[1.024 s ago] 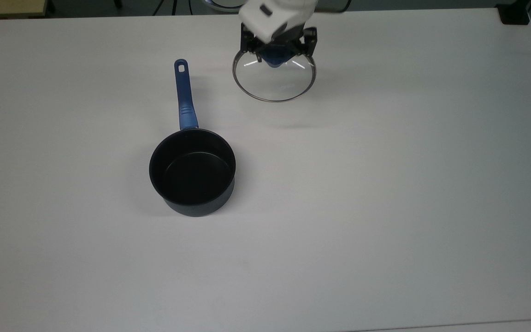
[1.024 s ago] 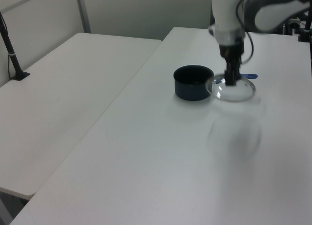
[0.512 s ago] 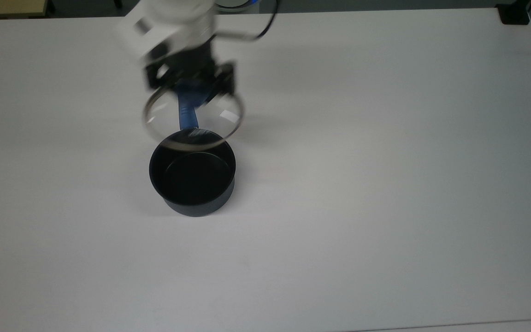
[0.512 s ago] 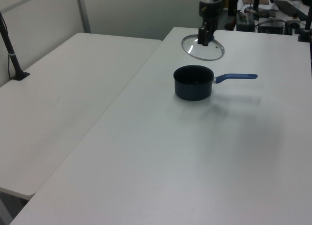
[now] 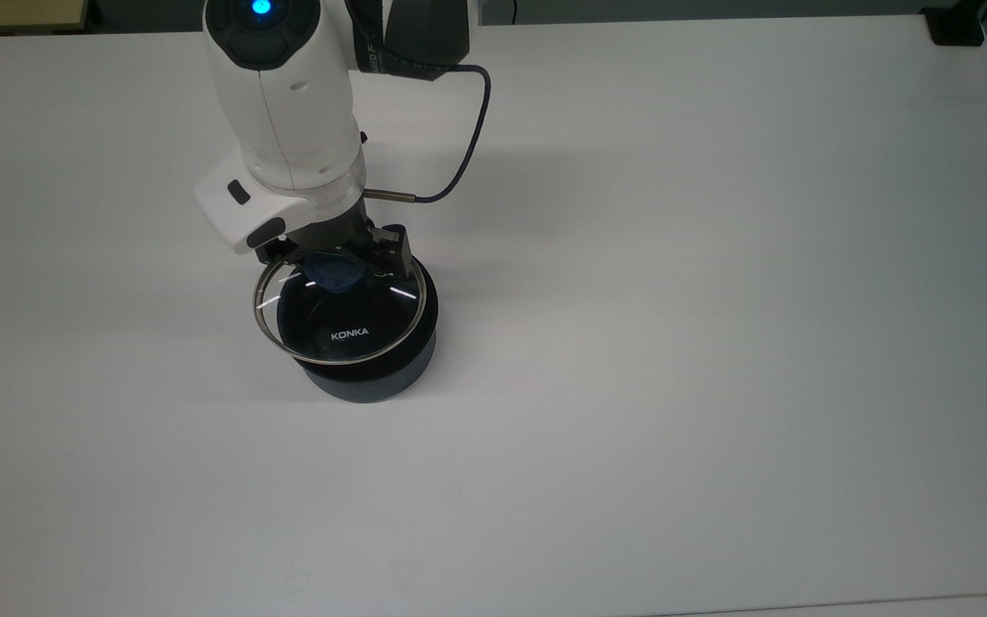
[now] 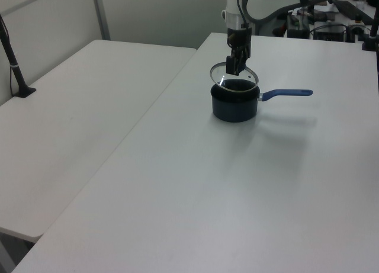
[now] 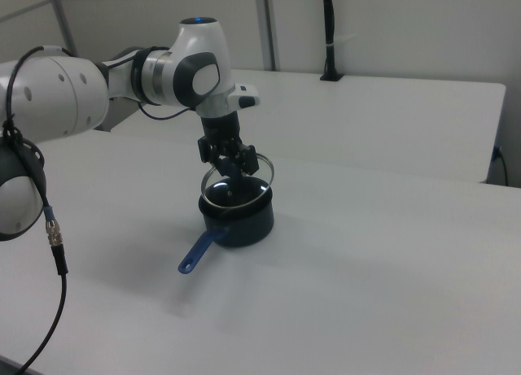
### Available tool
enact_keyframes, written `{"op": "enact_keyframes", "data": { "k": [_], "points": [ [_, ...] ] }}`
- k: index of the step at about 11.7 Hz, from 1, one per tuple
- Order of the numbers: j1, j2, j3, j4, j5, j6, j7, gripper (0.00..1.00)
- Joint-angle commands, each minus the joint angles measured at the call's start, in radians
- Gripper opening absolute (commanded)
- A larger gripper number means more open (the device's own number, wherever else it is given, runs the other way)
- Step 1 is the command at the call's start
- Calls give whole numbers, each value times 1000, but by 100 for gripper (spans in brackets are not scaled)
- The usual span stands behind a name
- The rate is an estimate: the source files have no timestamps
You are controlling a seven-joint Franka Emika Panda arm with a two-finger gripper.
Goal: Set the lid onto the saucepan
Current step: 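Lower the lid onto the saucepan rim and open the gripper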
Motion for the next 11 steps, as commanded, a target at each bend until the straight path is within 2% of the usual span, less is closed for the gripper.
{"op": "enact_keyframes", "data": {
  "k": [1,6,7,9,10,11],
  "points": [
    [22,20,-15,15,-2,-2,32,46],
    [56,34,-14,-14,-7,-2,68,46],
    [56,32,-14,-18,-10,-2,68,49],
    [54,32,-14,-19,-11,-2,72,83],
    [53,31,-14,-19,-10,-2,87,95],
    [47,29,-14,-15,-10,-1,112,100]
  ]
}}
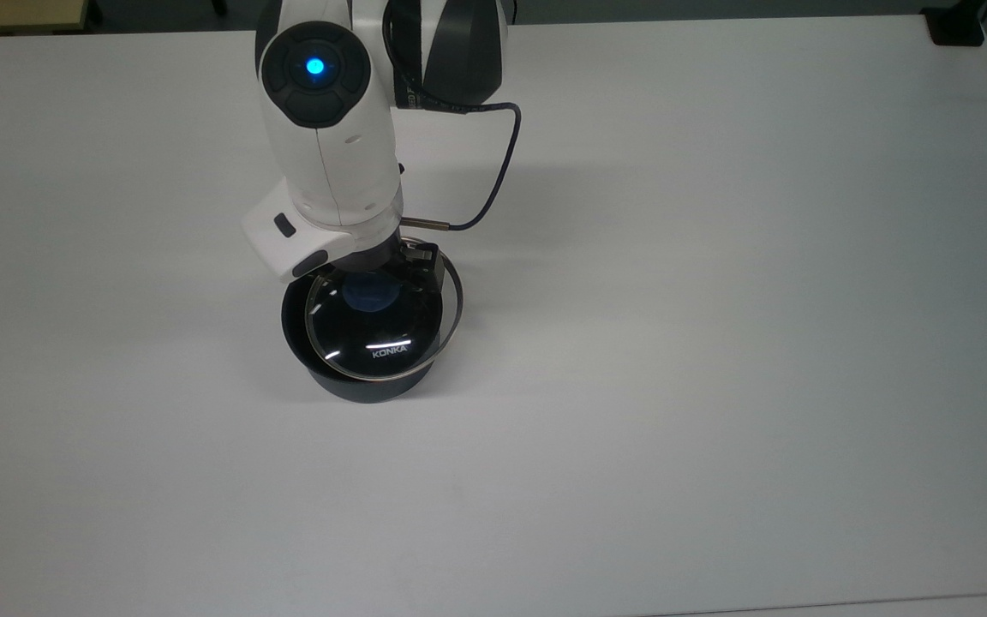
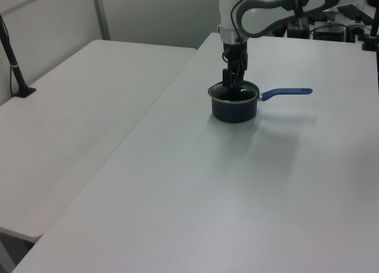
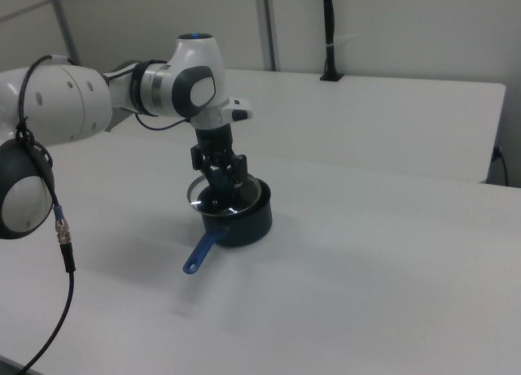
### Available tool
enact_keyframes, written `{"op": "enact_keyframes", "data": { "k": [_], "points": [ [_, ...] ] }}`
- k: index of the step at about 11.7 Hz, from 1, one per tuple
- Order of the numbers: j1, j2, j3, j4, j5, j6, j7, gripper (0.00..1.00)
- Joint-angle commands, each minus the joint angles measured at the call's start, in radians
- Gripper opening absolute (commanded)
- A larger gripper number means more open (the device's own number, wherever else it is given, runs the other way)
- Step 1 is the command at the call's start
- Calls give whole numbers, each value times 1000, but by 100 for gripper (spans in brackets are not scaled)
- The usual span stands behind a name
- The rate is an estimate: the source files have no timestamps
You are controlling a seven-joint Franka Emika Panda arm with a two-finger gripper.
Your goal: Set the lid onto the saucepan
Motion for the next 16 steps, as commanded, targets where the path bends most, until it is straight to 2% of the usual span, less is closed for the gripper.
{"op": "enact_keyframes", "data": {
  "k": [1,3,6,8,11,13,14,16],
  "points": [
    [1,-21,-13,-12,-5,4,73,100],
    [-16,-52,-13,-10,-2,13,109,100],
    [-39,-166,-13,-13,8,-4,118,100],
    [-44,-242,-13,-24,5,-91,118,100],
    [-39,-406,-13,-111,10,-226,116,100],
    [-3,-470,-15,-171,12,-231,118,100],
    [28,-486,-45,-196,13,-223,115,100],
    [150,-524,-177,-228,42,-187,78,100]
  ]
}}
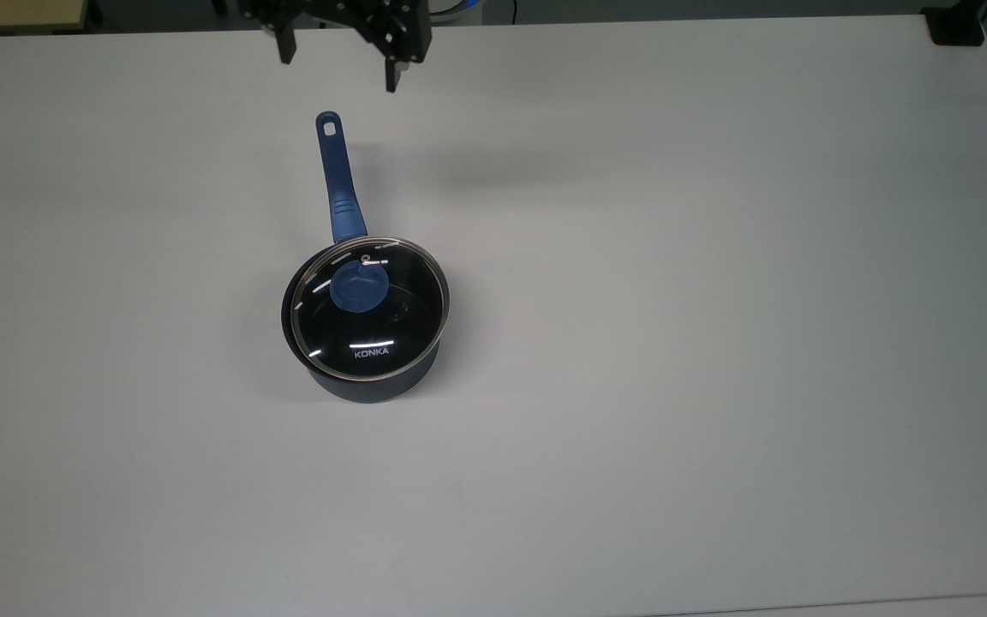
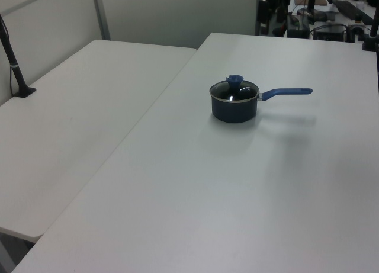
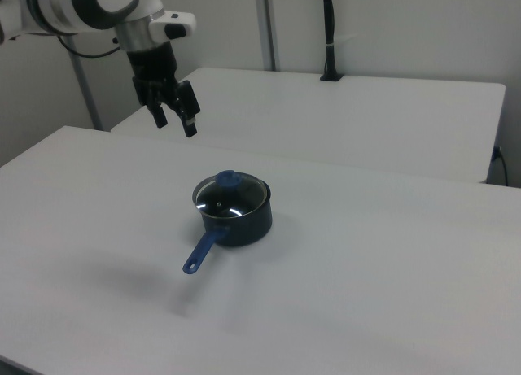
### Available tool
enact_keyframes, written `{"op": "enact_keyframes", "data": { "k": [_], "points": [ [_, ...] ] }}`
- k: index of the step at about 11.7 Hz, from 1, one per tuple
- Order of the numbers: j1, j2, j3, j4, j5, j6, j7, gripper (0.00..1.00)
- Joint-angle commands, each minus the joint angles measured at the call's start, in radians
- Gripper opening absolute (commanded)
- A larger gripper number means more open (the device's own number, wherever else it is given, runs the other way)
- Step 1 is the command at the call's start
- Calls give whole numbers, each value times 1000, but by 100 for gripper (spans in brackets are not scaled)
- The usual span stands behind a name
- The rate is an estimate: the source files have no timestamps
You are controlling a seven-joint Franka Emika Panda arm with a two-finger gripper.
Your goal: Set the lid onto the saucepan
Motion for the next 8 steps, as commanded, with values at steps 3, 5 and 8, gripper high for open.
{"op": "enact_keyframes", "data": {
  "k": [3,5,8],
  "points": [
    [153,-85,-180,-99,73,60,-190,100],
    [152,-87,-180,-100,73,60,-191,100],
    [152,-85,-180,-99,74,60,-194,100]
  ]
}}
